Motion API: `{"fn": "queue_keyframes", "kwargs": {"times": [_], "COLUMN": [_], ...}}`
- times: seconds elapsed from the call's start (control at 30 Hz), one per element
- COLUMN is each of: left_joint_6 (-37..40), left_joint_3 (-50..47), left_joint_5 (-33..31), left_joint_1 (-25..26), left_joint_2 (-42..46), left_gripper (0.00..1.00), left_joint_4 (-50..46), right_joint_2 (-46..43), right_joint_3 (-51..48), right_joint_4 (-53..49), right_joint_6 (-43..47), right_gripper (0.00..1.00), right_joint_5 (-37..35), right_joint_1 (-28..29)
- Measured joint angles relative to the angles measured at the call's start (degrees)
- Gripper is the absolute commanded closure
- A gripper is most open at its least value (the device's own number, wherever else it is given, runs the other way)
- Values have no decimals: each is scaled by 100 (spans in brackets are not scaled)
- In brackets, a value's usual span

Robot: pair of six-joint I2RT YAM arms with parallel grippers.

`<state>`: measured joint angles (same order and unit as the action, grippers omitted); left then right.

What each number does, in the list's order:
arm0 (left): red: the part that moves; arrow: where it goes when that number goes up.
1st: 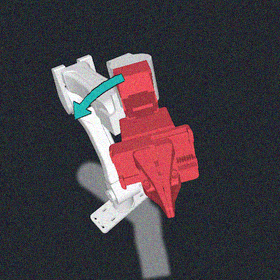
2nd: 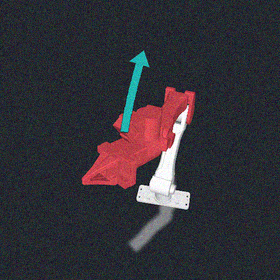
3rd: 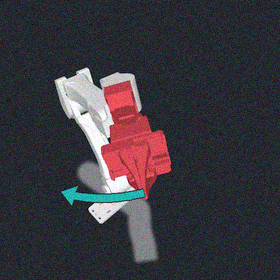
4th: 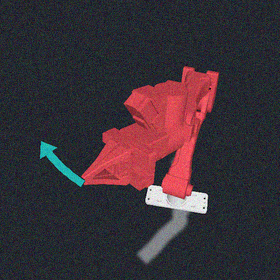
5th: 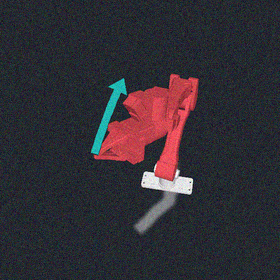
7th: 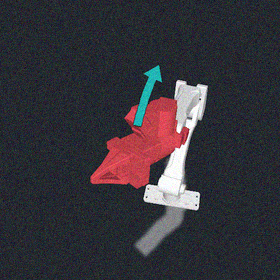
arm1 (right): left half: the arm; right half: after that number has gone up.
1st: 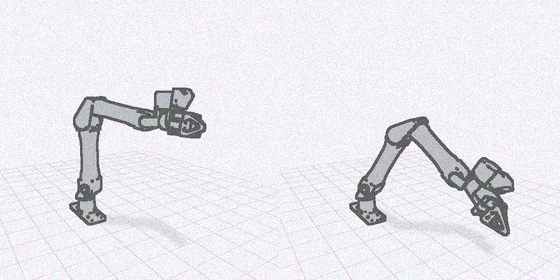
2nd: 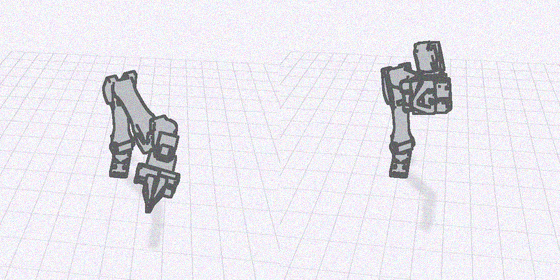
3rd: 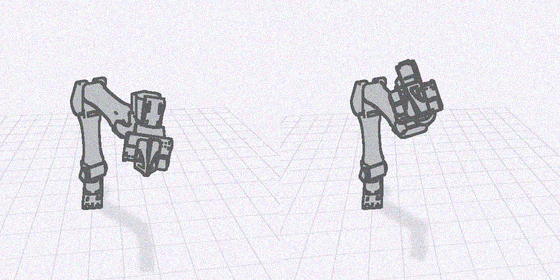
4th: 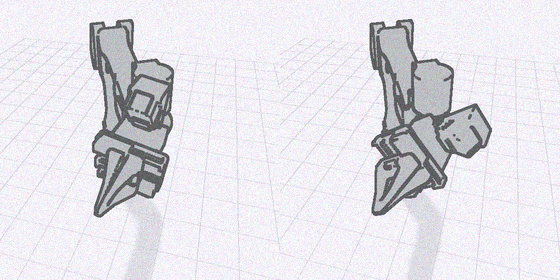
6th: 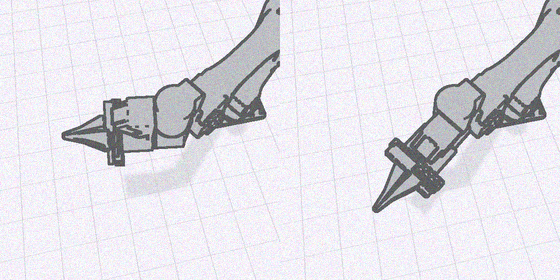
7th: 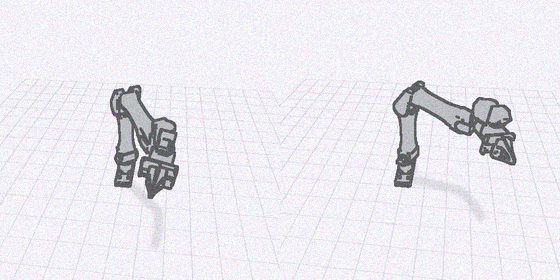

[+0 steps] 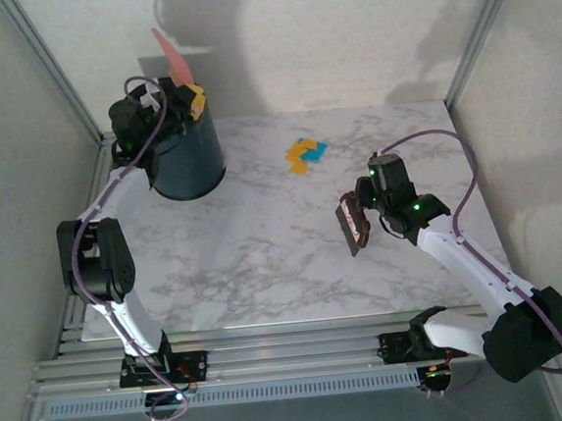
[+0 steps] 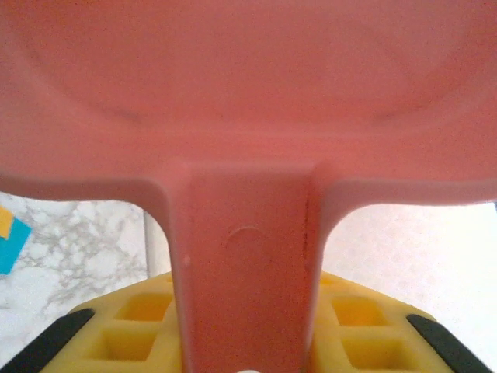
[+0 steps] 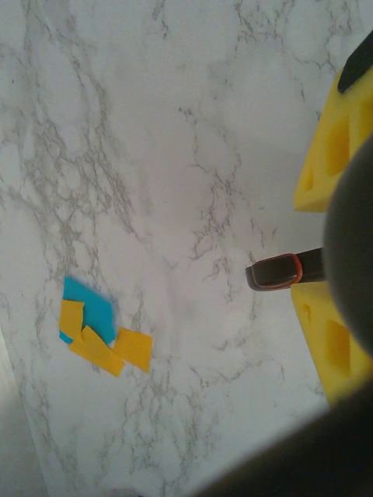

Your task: Sweep away the paper scraps from the table

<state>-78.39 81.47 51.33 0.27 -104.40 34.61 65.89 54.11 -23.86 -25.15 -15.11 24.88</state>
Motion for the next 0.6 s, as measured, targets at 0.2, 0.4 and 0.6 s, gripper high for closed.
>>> {"fn": "queue_keyframes", "kwargs": {"times": [0.2,0.4,0.6], "left_joint_6": [-382,-951,-1329], "left_joint_3": [-151,-452,-553], "left_joint_5": [-103,-334,-492], "left_joint_1": [0,0,0], "left_joint_2": [101,160,160], "left_gripper": [100,100,100], "left_joint_4": [315,817,1071], "right_joint_2": [0,0,0], "right_joint_3": [0,0,37], "right_joint_4": [0,-2,-28], "right_joint_6": [0,2,2], "right_gripper": [100,100,100], "right_joint_5": [0,-2,0], "right_joint_1": [0,0,0]}}
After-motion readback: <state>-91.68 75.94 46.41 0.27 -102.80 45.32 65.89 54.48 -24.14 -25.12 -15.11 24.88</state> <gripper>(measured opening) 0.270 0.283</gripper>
